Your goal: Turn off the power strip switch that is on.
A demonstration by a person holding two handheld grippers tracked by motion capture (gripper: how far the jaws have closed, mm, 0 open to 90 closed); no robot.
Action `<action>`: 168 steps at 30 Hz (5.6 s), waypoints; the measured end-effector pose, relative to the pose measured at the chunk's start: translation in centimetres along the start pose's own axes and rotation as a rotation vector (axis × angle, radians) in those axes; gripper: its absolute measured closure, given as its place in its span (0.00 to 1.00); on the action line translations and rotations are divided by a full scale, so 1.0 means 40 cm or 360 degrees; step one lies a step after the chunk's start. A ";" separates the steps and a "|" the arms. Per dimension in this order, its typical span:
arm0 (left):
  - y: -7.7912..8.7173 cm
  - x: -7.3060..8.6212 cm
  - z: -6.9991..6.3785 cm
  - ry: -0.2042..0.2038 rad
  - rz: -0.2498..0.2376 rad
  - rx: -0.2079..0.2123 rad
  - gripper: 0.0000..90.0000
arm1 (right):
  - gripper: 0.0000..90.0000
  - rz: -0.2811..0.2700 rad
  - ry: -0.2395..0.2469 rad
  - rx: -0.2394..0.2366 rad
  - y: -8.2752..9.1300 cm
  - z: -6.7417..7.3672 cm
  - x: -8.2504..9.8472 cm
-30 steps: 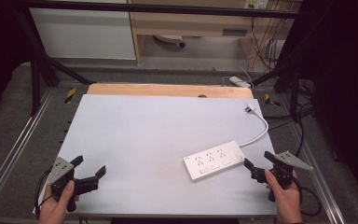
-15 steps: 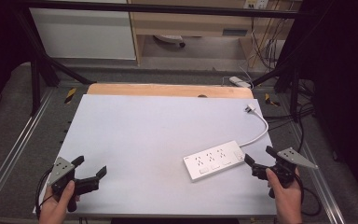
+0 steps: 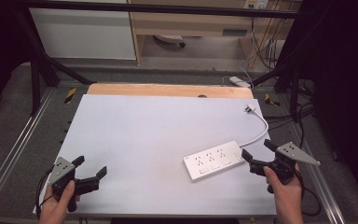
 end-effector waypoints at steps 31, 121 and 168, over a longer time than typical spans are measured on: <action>0.001 0.000 -0.001 -0.0006 0.0004 0.0003 0.05 | 0.06 0.0049 0.0049 -0.0099 -0.065 0.104 -0.052; 0.001 -0.002 -0.006 -0.0031 0.0001 0.0021 0.05 | 1.00 0.0260 0.0212 -0.0450 -0.147 0.238 0.027; 0.003 -0.004 -0.005 -0.0039 -0.0007 0.0026 0.05 | 1.00 0.0452 0.0243 -0.0460 -0.178 0.270 0.119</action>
Point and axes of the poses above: each handheld gripper's, and its own axes: y roughly backward along the jaws, x roughly out of its underside, z roughly to its left, the point moved 3 cm from there along -y, roughly forward along the jaws
